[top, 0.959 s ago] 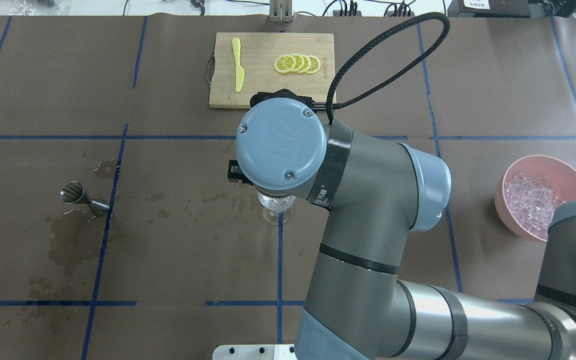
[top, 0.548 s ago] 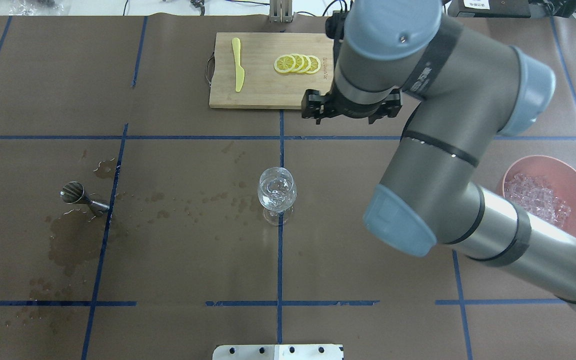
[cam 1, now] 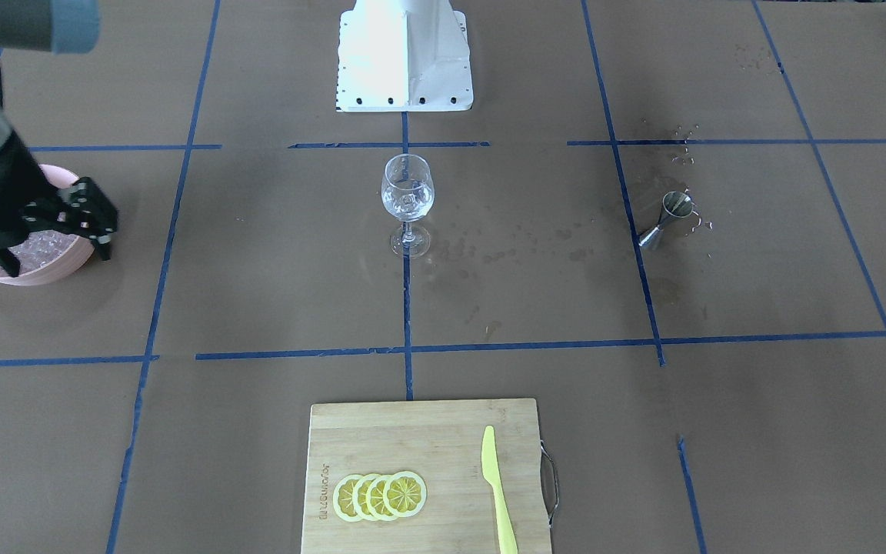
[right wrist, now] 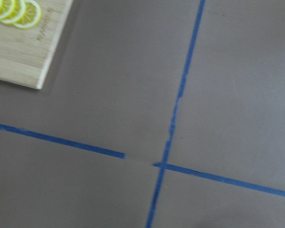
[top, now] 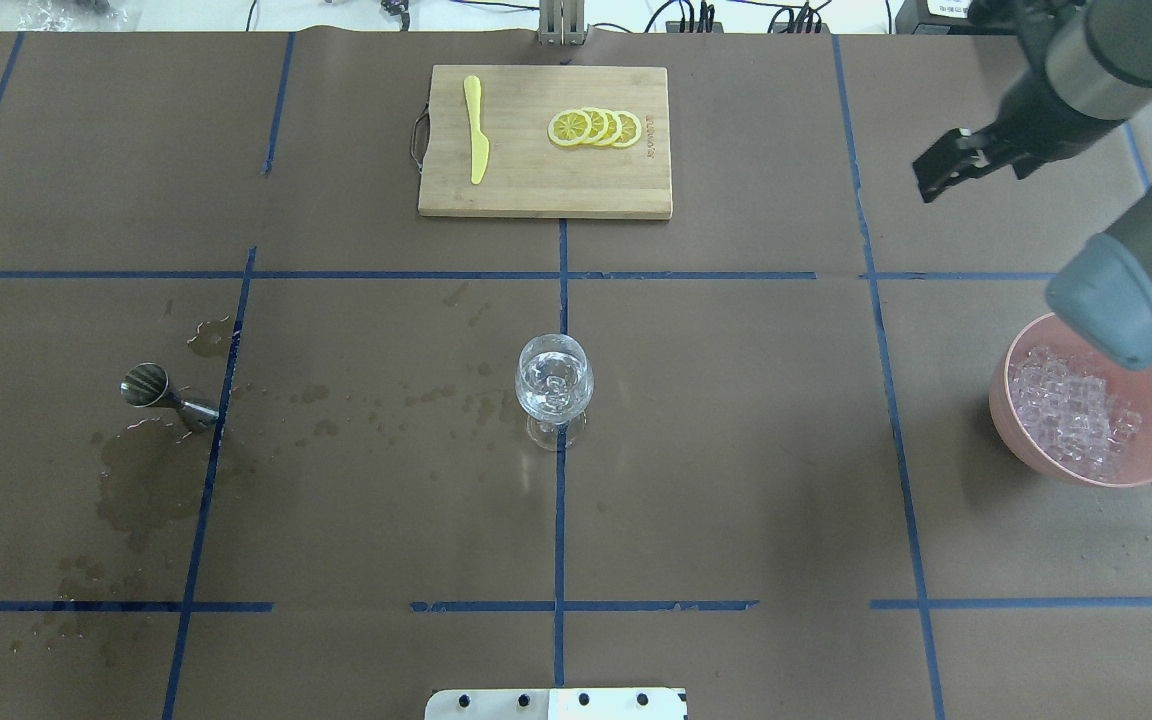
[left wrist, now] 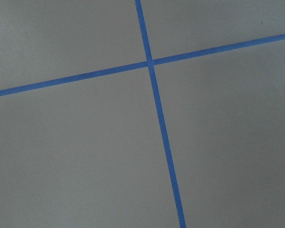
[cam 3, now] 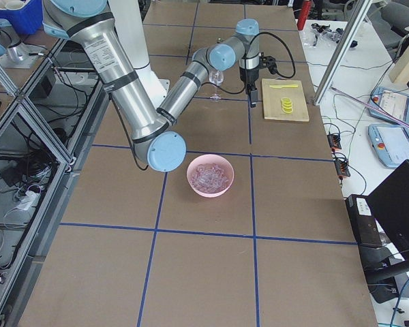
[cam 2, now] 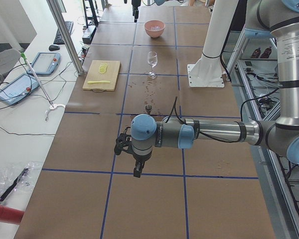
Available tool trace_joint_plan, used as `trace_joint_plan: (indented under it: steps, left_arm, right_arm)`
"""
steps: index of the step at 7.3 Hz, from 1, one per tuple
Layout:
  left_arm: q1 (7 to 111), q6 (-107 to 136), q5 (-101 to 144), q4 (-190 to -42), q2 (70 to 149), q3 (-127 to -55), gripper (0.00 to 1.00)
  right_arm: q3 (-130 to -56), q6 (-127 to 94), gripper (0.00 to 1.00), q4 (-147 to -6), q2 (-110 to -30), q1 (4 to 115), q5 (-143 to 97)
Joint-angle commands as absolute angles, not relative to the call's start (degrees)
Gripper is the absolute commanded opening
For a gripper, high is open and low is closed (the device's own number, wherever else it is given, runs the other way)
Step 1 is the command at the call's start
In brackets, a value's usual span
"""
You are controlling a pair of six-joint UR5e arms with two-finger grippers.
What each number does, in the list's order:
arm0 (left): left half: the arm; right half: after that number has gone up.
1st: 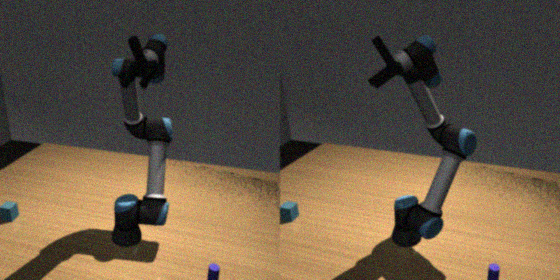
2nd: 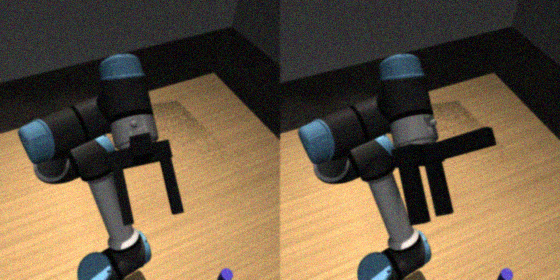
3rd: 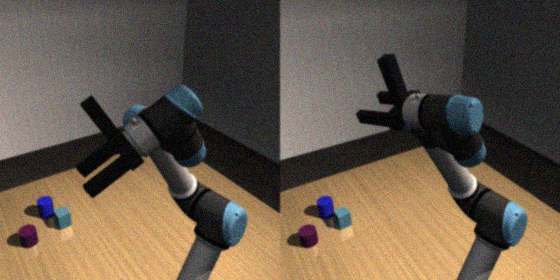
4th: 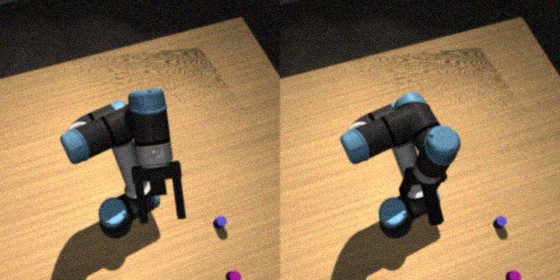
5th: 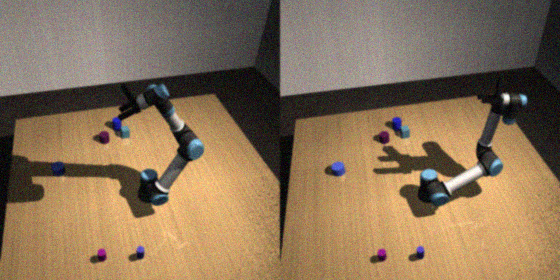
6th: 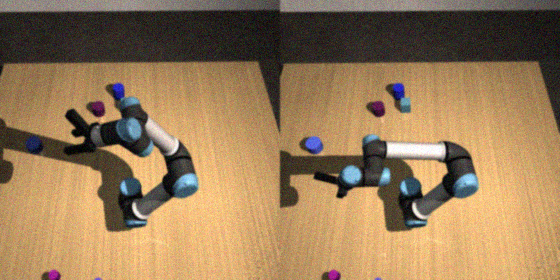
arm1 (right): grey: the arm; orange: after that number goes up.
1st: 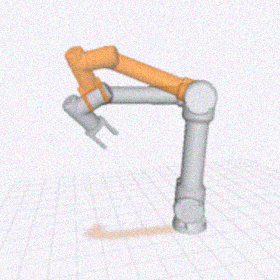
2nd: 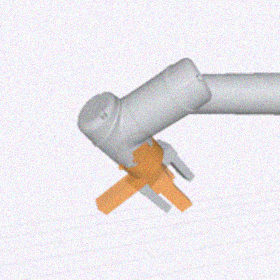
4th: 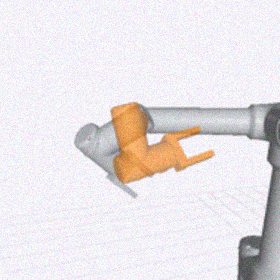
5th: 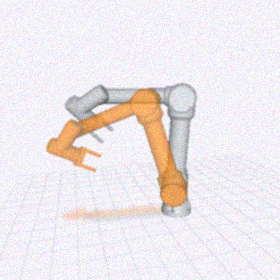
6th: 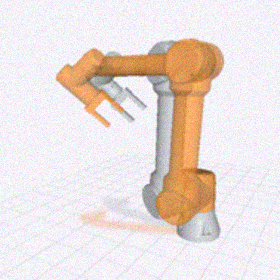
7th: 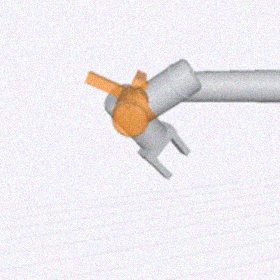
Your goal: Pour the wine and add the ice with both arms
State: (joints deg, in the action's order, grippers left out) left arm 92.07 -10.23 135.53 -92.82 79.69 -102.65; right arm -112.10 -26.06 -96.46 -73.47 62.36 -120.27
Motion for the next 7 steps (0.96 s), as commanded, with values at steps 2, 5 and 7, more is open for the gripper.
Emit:
trace_joint_plan:
  steps: [2,5,7]
  left_arm:
    - [91.8,-10.2,135.6,-94.9,79.7,-102.0,1.0]
    - [91.8,-10.2,135.6,-94.8,79.6,-102.0,1.0]
    - [91.8,-10.1,135.5,-94.6,79.6,-102.1,1.0]
  right_arm:
    - [-110.6,-18.6,1.0,-85.6,-98.3,72.6,-122.0]
    - [-102.9,-8.3,1.0,-80.1,-103.2,80.7,-125.0]
    - [-105.1,-5.6,1.0,-86.7,-103.1,87.2,-132.2]
